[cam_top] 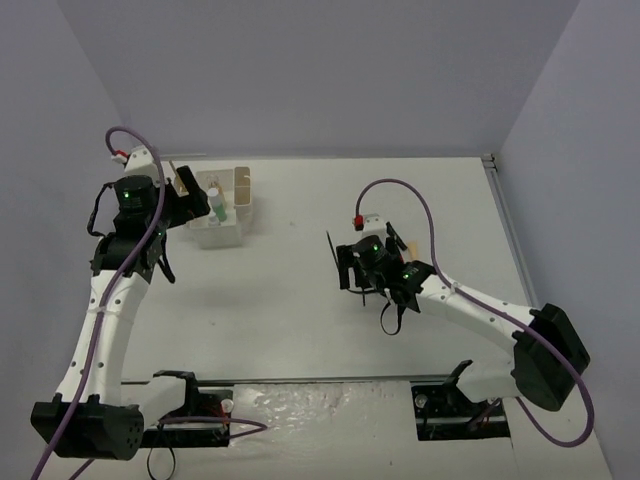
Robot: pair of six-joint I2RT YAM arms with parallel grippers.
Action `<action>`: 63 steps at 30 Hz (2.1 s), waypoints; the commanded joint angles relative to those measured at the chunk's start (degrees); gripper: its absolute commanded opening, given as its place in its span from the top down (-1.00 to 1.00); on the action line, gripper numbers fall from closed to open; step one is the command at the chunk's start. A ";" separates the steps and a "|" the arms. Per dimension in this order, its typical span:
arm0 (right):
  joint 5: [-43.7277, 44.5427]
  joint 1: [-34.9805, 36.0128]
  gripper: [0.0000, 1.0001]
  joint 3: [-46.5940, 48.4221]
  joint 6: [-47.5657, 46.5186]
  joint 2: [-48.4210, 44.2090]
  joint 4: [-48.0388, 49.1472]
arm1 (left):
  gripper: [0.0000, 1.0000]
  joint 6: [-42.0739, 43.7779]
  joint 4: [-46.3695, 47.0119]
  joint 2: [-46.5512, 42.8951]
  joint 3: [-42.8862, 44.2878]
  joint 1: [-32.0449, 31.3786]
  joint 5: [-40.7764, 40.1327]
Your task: Organize the makeup
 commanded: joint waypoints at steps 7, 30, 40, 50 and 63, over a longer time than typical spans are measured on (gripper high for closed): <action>1.40 -5.45 -0.38 -3.36 7.18 2.40 2.11 | -0.94 1.03 -8.30 -6.82 -12.40 -8.49 10.11; -2.60 -14.80 0.33 -5.90 5.50 7.26 2.11 | -0.94 1.84 -7.87 -8.51 -17.62 -8.53 10.55; -3.41 -15.73 0.52 -6.48 5.50 10.38 3.02 | -0.94 1.84 -8.13 -8.46 -17.69 -8.53 10.55; -3.10 -16.03 0.64 -7.09 5.41 12.41 3.52 | -0.94 1.84 -8.22 -8.41 -17.75 -8.53 10.57; -2.62 -15.90 1.00 -5.21 3.54 5.61 3.17 | -0.94 -1.46 -7.39 -8.80 -16.73 -8.53 13.22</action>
